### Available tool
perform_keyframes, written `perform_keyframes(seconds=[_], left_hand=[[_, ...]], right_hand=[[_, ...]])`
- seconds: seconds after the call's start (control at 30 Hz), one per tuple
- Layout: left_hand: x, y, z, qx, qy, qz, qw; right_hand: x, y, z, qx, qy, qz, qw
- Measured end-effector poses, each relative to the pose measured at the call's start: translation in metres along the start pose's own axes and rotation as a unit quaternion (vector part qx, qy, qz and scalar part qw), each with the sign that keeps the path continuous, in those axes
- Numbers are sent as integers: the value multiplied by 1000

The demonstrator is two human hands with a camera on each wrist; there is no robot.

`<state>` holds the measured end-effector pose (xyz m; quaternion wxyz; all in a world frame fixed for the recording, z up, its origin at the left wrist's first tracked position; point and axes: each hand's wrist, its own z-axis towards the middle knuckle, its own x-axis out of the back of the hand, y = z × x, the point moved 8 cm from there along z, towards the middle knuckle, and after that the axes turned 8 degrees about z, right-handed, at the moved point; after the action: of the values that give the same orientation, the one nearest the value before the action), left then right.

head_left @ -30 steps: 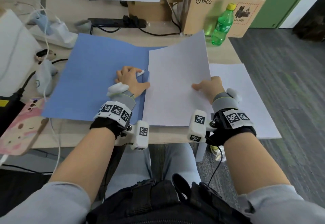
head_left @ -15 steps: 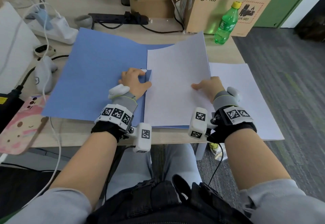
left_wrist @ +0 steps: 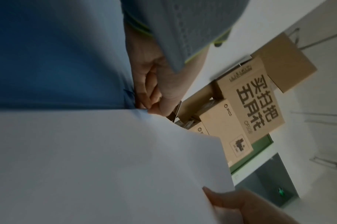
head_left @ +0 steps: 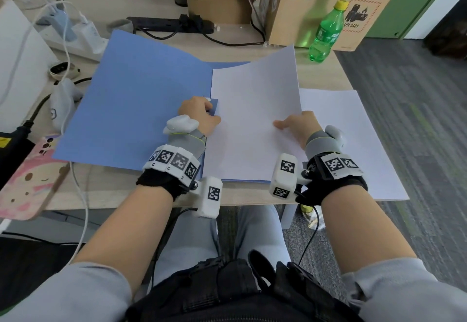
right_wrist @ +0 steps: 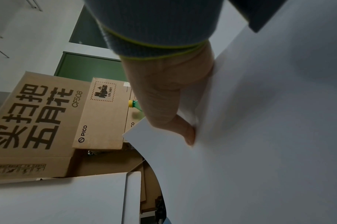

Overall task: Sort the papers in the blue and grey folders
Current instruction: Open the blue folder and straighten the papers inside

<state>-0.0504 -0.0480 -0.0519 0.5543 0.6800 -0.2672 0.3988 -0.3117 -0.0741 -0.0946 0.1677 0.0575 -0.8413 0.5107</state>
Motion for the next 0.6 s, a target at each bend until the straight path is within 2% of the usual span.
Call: perform_keyframes(seconds=[0.13,0.37,0.6], left_hand=[[4,-11,1,31,-10,-60,998],[4,-12,0,33,-13,-72,997],[1,-16,1,25,-6,-89,996]], right_hand=[[-3,-1,-1,0,-4,-35,999],[-3,-13,-6,34,10,-150,988],[-3,-17,-2,46,19,-148,988]])
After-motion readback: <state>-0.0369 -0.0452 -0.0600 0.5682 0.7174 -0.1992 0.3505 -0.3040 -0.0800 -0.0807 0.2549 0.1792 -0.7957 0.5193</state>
